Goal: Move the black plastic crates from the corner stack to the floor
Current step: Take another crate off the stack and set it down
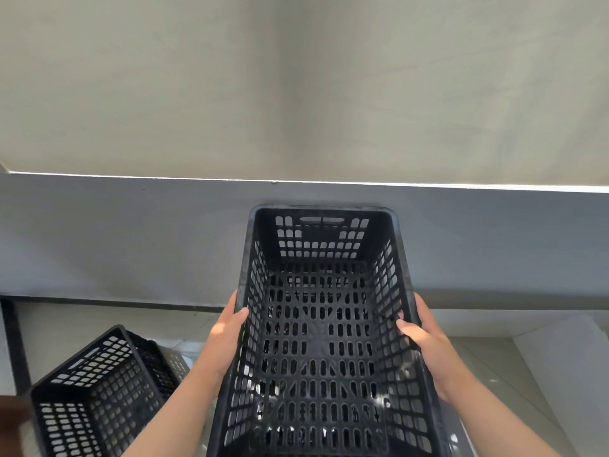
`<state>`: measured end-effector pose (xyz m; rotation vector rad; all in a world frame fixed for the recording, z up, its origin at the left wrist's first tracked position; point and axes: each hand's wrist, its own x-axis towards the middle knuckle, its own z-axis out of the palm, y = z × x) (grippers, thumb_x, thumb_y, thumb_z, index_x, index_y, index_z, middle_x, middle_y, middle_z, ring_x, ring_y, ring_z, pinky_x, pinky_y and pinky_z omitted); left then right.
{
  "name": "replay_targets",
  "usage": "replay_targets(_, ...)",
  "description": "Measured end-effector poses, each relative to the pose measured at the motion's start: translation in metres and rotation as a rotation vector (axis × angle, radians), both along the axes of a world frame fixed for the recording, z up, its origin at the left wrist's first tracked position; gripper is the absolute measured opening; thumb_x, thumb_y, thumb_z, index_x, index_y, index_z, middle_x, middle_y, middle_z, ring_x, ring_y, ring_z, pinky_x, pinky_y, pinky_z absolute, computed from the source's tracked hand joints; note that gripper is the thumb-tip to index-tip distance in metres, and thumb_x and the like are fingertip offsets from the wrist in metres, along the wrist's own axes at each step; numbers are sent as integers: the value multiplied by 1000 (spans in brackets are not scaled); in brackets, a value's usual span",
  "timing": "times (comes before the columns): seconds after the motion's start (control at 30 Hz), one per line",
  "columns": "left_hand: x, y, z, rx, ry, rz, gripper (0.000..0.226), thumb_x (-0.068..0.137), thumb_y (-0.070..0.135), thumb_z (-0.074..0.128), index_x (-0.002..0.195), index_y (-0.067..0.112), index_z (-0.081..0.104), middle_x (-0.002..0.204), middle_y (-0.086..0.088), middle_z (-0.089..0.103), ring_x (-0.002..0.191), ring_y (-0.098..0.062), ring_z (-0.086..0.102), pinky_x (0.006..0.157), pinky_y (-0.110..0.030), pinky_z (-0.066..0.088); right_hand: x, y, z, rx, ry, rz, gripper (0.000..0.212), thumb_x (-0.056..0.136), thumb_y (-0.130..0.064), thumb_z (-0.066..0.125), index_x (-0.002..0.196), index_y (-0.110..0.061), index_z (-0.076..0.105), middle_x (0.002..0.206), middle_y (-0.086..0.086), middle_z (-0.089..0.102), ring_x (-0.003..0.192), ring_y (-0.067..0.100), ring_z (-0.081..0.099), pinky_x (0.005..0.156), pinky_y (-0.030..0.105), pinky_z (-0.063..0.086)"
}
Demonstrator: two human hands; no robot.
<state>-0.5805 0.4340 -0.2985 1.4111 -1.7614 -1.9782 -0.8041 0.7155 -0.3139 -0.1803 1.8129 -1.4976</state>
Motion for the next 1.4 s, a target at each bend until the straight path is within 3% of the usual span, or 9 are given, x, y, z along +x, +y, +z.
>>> replay_targets(0.2,0,-2,-5,15,15,3,58,89,66,41,144,63,25,162,10,30,148,-22,29,119,-56,23,-2,-2,-2,1,-36,22,62,90,-45,65,147,-61,45,153,-21,54,145,19,49,121,60,37)
replay_targets(0.4,-1,-6,-9,19,17,8,74,80,71,43,150,54,23,162,10,29,148,-22,29,119,-57,23,-5,-3,0,12,-52,12,65,89,-49,65,148,-63,42,157,-24,48,149,17,43,124,61,32)
replay_targets(0.5,0,-3,-12,32,30,16,66,90,65,42,152,53,23,162,11,28,148,-21,28,120,-55,22,-8,-3,3,11,-64,2,60,97,-41,61,150,-62,40,158,-21,48,147,20,46,122,62,35)
replay_targets(0.6,-2,-1,-12,28,25,7,77,77,74,44,150,56,24,162,14,28,148,-19,27,119,-56,22,-10,-3,4,10,-62,-6,58,102,-37,59,151,-61,39,158,-20,48,147,21,46,122,63,34)
replay_targets(0.73,-5,-1,-13,59,47,20,63,91,63,42,150,54,25,161,11,32,146,-22,32,118,-56,25,-11,-3,5,9,-66,-18,57,104,-35,57,152,-59,38,157,-21,50,147,20,46,123,62,33)
replay_targets(0.93,-2,-1,-12,80,18,12,78,78,68,45,151,55,21,163,9,28,147,-24,30,118,-58,24,-10,0,0,3,-70,27,63,89,-53,63,147,-66,41,159,-22,48,150,21,42,122,64,33)
replay_targets(1.1,0,0,-10,45,-17,-3,80,69,74,48,145,63,24,159,11,34,145,-24,35,118,-56,26,-10,0,-1,-7,-63,24,56,94,-47,59,147,-61,45,155,-17,54,147,22,47,120,63,36)
replay_targets(1.27,6,1,-11,-13,-76,-28,68,82,65,54,144,63,27,153,11,44,141,-24,42,117,-55,29,-4,-5,2,13,-61,7,48,101,-40,54,145,-58,48,148,-14,61,140,23,55,117,62,41)
replay_targets(1.4,15,3,-13,-86,-128,-17,53,99,43,51,149,47,36,148,11,50,139,-21,43,116,-47,29,5,-10,1,65,-14,23,69,90,-54,60,153,-58,35,156,-17,52,148,20,46,124,59,32)
